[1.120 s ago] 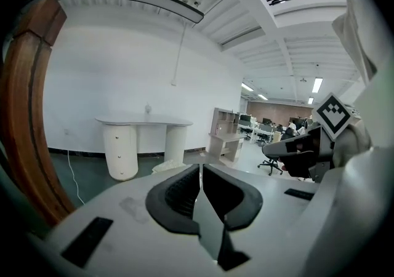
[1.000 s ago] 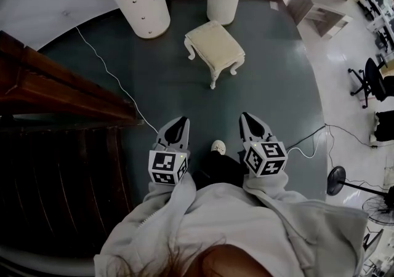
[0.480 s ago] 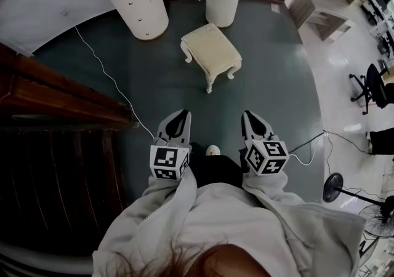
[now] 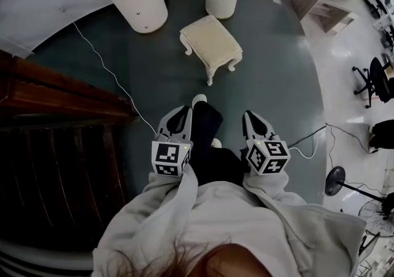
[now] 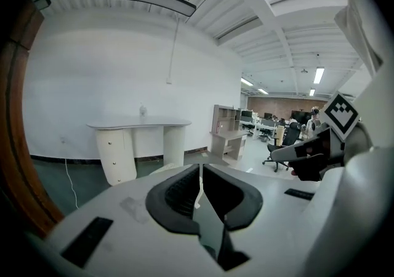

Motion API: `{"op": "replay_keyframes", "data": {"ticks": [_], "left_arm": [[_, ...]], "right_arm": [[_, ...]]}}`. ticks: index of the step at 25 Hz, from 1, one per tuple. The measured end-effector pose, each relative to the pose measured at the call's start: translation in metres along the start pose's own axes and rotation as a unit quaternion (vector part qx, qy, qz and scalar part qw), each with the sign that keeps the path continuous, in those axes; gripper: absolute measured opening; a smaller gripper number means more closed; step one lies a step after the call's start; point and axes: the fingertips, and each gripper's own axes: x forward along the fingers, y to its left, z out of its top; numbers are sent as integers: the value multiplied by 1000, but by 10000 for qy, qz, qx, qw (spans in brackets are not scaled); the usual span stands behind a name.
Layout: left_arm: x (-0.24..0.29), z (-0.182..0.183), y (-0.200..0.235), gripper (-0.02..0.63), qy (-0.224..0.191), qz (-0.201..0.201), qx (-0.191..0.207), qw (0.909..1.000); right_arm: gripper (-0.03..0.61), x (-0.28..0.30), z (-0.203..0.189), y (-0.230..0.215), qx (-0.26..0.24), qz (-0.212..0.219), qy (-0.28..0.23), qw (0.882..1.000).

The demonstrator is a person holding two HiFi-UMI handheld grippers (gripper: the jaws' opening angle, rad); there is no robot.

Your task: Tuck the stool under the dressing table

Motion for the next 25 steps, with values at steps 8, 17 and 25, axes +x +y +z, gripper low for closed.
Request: {"op": "replay_keyframes", "data": {"ticks": [8,17,25], "left_arm": [[32,15,5,26,-33,-128,-13,9999],[88,44,37,26,-32,-99,-138,9999],[134,70,83,27,36,-68,-218,9997]], "right_arm": [[49,21,19,-11,-3,-9,-67,10000],[49,77,63,-26,23,16,-28,10000],[49,136,105,-22,-24,128,53,9999]]}}
